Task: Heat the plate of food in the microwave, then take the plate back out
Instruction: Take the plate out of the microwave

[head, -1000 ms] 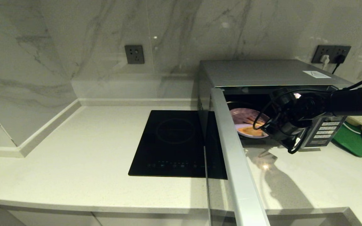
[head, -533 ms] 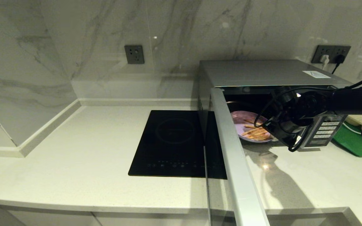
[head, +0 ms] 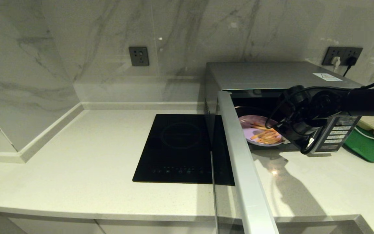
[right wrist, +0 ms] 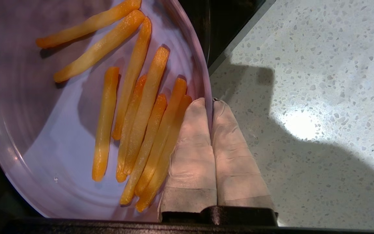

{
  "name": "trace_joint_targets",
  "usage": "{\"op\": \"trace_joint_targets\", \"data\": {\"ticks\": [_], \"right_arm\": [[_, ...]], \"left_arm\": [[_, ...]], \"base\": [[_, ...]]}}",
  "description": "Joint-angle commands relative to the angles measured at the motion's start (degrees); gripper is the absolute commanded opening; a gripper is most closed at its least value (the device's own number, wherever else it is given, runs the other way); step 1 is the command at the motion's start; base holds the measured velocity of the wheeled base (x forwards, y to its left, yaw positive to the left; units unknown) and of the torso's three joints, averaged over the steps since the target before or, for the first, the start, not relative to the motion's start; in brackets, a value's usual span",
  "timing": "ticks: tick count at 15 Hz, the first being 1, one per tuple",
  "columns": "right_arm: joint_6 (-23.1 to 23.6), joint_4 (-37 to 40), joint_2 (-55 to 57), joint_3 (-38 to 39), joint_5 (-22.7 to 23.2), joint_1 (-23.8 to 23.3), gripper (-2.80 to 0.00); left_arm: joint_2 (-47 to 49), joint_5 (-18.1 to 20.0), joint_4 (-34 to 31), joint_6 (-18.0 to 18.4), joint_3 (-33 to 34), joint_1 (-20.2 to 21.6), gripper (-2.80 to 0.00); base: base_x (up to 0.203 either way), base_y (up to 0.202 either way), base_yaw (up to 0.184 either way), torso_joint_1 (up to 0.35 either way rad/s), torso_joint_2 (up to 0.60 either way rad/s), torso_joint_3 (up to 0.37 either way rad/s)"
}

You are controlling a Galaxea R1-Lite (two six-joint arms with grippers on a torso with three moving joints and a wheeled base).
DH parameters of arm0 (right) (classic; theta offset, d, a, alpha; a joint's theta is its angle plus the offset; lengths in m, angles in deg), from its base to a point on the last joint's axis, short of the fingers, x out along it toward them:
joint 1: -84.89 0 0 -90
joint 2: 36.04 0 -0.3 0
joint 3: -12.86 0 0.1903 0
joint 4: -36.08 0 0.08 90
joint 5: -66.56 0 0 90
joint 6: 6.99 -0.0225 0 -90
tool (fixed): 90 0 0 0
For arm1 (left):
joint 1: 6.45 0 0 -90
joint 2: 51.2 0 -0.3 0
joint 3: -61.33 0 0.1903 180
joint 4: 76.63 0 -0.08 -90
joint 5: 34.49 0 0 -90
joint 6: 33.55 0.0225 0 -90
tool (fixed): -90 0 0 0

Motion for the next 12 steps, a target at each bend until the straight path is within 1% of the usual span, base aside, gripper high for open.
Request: {"op": "trace_joint_targets", "data": {"ticks": [1, 12], "right_arm": [[-0.5, 0.1, -0.4, 0.2, 0.0, 0.0, -2.80], [-0.5, 0.6, -2.9, 1.1, 0.6, 0.0, -2.80]], "left_arm": [[0.0, 0.0, 0.0, 0.0, 0.0, 0.0, -2.80], [0.0, 0.0, 0.0, 0.0, 0.0, 0.0, -2.80]], "base": [[0.000, 0.000, 0.000, 0.000, 0.00, 0.000], [0.000, 0.000, 0.000, 0.000, 0.00, 0.000]]}}
